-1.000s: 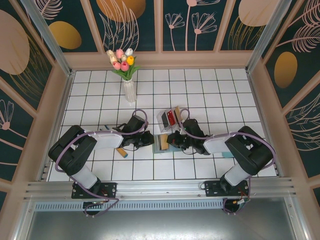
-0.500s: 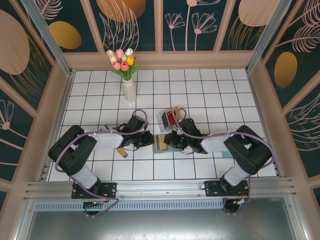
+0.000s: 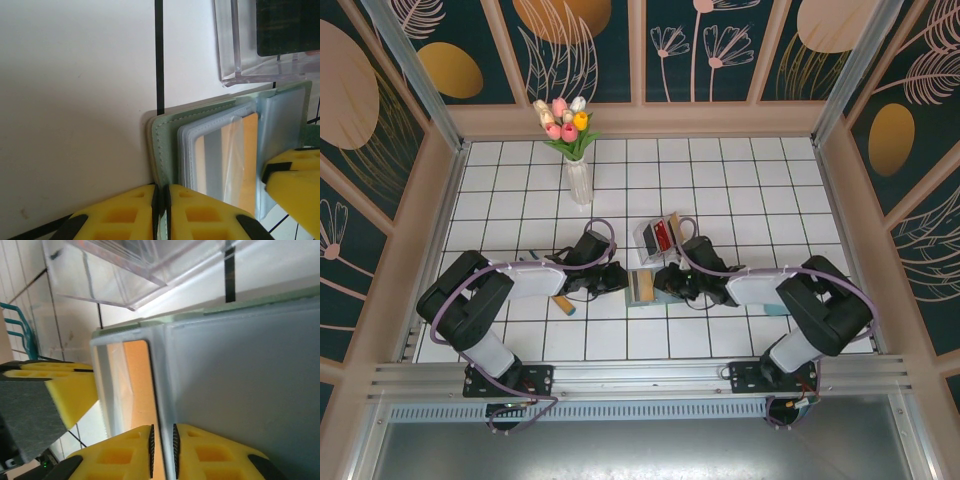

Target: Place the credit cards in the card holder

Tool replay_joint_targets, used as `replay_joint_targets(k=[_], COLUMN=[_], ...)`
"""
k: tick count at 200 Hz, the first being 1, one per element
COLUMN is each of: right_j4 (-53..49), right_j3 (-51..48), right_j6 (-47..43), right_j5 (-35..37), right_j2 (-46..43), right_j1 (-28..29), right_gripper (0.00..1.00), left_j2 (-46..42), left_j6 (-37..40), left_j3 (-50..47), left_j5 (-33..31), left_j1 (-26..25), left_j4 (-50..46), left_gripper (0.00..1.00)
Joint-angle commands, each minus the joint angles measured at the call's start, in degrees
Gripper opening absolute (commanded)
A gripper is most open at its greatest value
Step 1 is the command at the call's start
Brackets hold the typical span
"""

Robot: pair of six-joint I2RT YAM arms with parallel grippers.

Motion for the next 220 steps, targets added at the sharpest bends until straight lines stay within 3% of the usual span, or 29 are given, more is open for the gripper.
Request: replay_joint_targets(k=[1, 76, 119, 161, 196, 220], right_j4=[2.51, -0.95, -18.54, -34.43, -39.05, -41.38], right_j3=[2.21, 7.21, 10.23, 16.43, 23.41, 29.32], right_j6=[-0.60, -2.92, -7.01, -13.48, -20.40, -24.41], right_j5=[-2.45, -2.22, 10.83, 26.21, 30.05, 31.88], right_j2=[2.20, 5.03, -5.09, -14.11, -11.84, -6.50], right_j1=[0.94, 3.48, 2.02, -0.98, -1.58, -0.86], right_gripper=[0.18, 0.13, 0.23, 0.40, 0.49, 0.48], left_j2=[1.34, 0.84, -1.77, -5.73, -8.17, -9.11], left_j6=[0.48, 0.41, 1.00, 0.85, 1.12, 1.19], left_j3=[-0.17, -0.10, -0.49, -0.24, 1.11, 3.07], left_j5=[-0.40, -1.16, -5.04, -8.30, -11.17, -11.10], left_j1=[-0.48, -0.38, -0.40, -0.43, -0.35, -0.14], left_j4=[-0.42, -0.92, -3.89, -5.75, -7.91, -7.49], left_gripper=[0.16, 0.16, 0.16, 0.22, 0.28, 0.31])
